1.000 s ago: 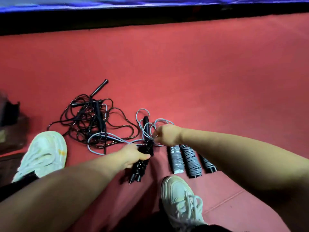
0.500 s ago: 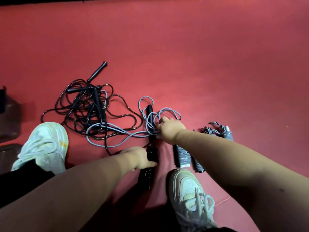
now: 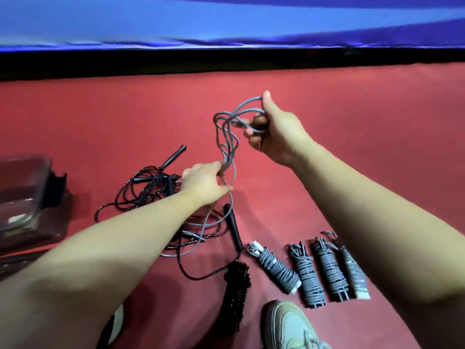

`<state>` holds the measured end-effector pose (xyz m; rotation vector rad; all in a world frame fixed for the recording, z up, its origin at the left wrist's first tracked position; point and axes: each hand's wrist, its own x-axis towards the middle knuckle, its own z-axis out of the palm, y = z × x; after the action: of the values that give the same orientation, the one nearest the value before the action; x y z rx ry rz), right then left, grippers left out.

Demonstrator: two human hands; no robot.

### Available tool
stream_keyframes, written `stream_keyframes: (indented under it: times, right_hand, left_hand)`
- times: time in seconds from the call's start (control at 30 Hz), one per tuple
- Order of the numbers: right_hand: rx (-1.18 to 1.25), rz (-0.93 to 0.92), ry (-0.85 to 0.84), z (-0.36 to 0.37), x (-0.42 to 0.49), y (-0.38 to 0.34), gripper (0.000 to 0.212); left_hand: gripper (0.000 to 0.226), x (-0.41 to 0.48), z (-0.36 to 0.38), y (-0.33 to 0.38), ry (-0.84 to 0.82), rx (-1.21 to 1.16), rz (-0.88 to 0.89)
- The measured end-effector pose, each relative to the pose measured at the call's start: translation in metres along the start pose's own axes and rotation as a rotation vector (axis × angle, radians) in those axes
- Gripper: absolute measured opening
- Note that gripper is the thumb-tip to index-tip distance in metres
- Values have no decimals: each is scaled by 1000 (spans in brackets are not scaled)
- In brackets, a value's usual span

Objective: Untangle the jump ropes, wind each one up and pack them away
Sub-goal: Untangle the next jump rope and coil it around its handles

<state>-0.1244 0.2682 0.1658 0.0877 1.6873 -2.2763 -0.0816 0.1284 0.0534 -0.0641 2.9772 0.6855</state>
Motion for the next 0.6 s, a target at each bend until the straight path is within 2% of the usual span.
stream_keyframes:
  times: [0.07,0.2,0.27,0.37,0.43,0.47,0.53,0.6]
  right_hand:
    - [159,-8,-34,5,0,-16,47]
    - [337,-122,39,0,8,-41,49]
    - [444,-173,82,-12,11,-44,48]
    - [429,-59,76,-30,15,-25,51]
    - [223,64,107,-38,19,12,45]
    - [-4,91,121,-41,18,34,43]
    - [-551,97,129,-47,17,74,52]
    - [-864,189,9,-50,12,104,59]
  left_hand:
    - [43,6,-5,3,42,103,-71]
    - [34,11,-15,-7,80,90,-92]
    - [31,13,-26,-13,46,-233,-91]
    - [34,13,-43,-8,-23,-986,-230]
    - [36,11,-54,1,-66,-1337,-346]
    - [37,12,-59,5,-70,-1443,-385]
    - [40,15,-67,12,-52,-1560,-436]
    - [41,18,-74,17,-33,-1588,-454]
